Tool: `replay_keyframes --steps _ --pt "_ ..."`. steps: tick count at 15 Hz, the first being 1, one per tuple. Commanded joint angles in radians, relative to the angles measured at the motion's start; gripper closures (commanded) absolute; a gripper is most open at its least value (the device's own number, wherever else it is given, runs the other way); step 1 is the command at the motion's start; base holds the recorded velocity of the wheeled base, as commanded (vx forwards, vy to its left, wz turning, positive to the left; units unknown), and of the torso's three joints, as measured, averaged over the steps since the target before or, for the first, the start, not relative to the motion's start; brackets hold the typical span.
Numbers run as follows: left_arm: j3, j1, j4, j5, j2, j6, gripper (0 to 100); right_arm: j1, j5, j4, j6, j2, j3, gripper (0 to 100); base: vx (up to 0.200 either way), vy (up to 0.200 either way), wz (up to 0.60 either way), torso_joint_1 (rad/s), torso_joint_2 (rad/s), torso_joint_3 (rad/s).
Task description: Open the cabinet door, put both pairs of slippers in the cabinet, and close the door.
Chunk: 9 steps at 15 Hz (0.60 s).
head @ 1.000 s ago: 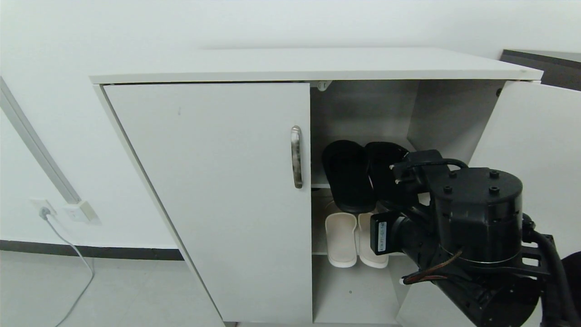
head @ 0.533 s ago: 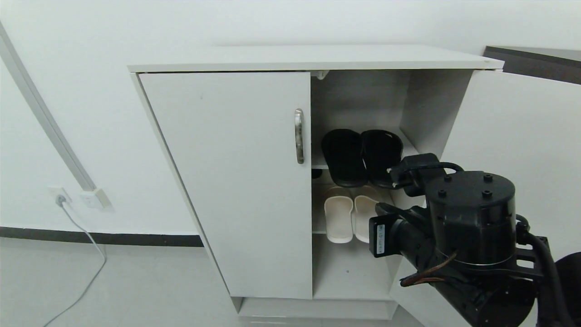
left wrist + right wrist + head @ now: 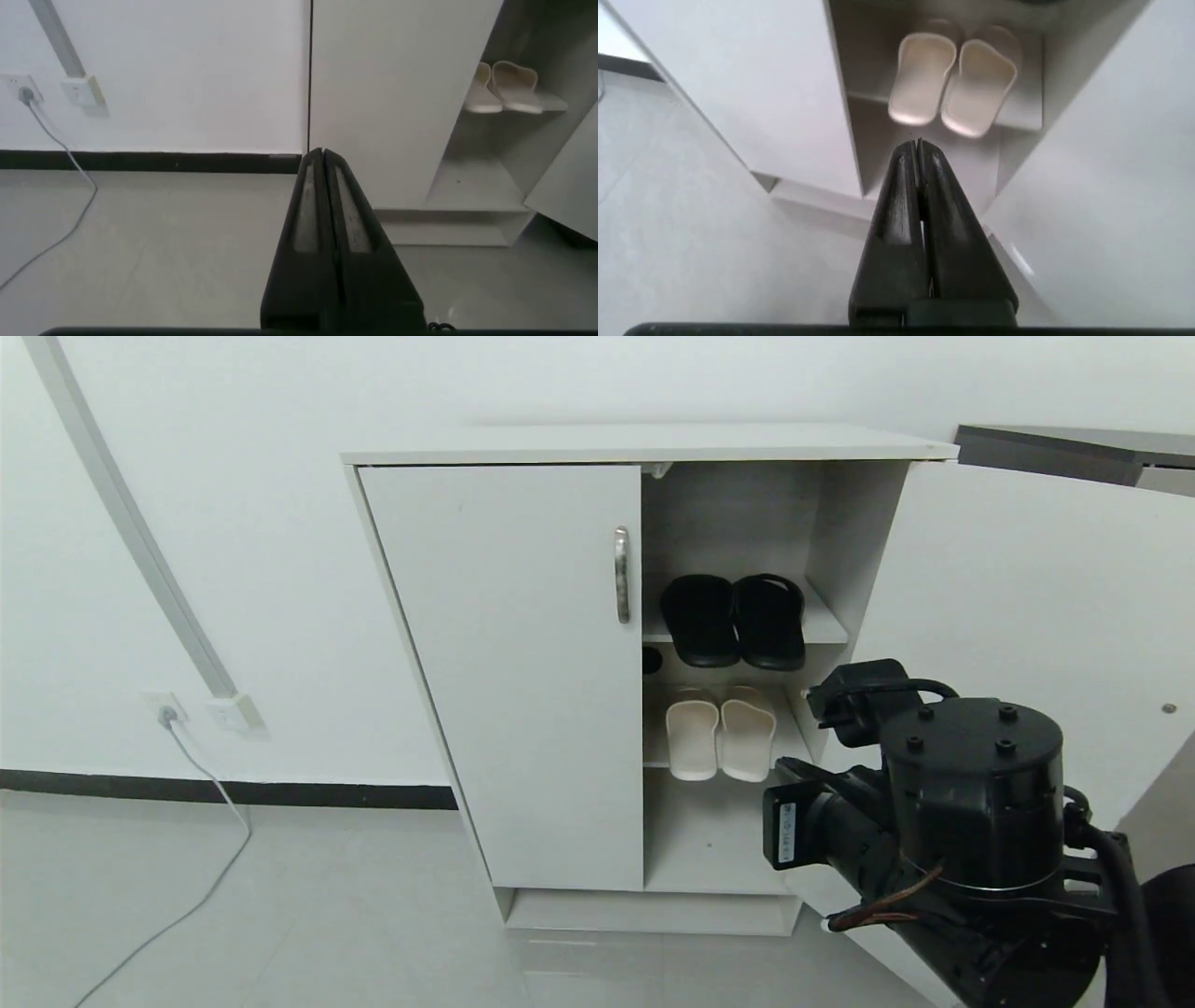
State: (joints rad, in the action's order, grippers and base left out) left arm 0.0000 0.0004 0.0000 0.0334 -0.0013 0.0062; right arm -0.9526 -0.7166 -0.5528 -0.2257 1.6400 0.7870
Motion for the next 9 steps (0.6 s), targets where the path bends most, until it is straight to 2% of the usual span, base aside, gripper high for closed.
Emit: replay_keyframes --steps 1,3,9 --pt "0.0 0.001 0.0 0.0 0.001 0.0 100 0.005 0.032 -0.003 0.0 0.003 -0.012 100 -0.2 0.0 0.0 0.002 0.0 0.002" --pt "0.0 0.001 0.0 0.0 0.001 0.0 100 0.02 0.055 -0.003 0.003 0.009 -0.02 100 -0.2 0.0 0.0 0.002 0.0 -0.002" --pt "0.0 0.0 0.0 0.0 0.001 0.0 100 0.02 0.051 -0.003 0.003 0.015 -0.028 100 0.0 0.0 0.0 0.0 0.0 0.0"
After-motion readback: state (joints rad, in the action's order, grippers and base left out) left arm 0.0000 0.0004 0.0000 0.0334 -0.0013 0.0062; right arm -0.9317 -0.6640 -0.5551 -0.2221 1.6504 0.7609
